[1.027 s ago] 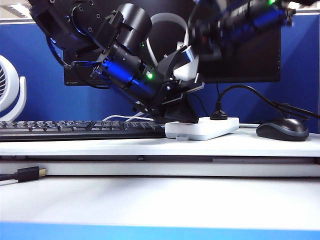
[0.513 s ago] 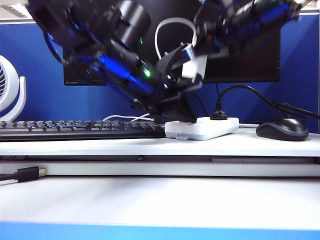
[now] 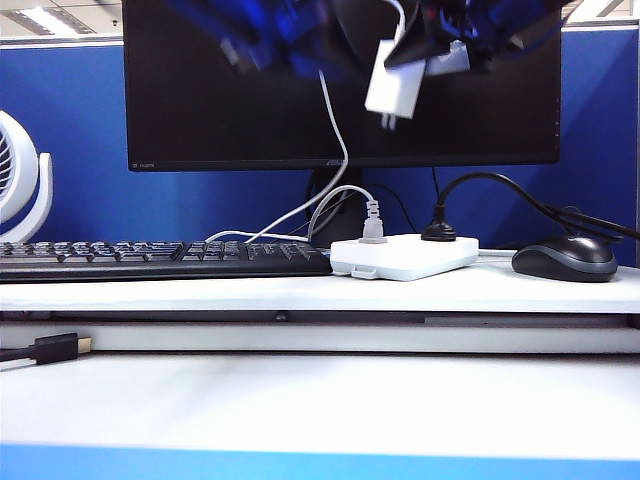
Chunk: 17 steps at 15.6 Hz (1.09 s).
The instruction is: Unplug the white charger from the socket, then place it next to the socket.
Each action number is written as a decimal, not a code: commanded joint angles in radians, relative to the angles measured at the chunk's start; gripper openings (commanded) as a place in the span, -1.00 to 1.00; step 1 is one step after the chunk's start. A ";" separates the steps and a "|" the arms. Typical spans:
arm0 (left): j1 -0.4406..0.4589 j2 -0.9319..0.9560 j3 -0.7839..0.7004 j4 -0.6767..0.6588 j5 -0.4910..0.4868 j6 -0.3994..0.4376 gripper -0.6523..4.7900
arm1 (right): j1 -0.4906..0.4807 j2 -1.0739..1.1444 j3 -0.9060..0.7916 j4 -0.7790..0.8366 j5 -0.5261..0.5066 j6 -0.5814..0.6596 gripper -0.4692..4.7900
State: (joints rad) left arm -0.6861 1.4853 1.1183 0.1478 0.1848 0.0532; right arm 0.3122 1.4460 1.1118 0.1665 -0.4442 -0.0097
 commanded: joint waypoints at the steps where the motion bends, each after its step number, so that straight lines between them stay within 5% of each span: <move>1: -0.001 -0.100 0.002 -0.035 -0.155 0.052 -0.78 | 0.010 -0.008 0.006 0.003 -0.172 0.111 -0.38; 5: 0.000 -0.209 0.002 -0.035 -0.325 0.052 -0.78 | 0.047 -0.005 0.006 -0.139 -0.296 0.168 -0.38; 8: 0.000 -0.216 0.002 -0.043 -0.342 0.052 -0.78 | 0.072 0.010 0.005 -0.258 -0.291 0.191 -0.38; 17: 0.000 -0.216 0.002 -0.043 -0.342 0.051 -0.78 | 0.121 0.163 0.005 -0.265 -0.290 0.394 -0.40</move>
State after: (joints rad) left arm -0.6853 1.2724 1.1183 0.0929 -0.1539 0.1009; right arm 0.4328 1.6081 1.1114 -0.1238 -0.7269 0.3687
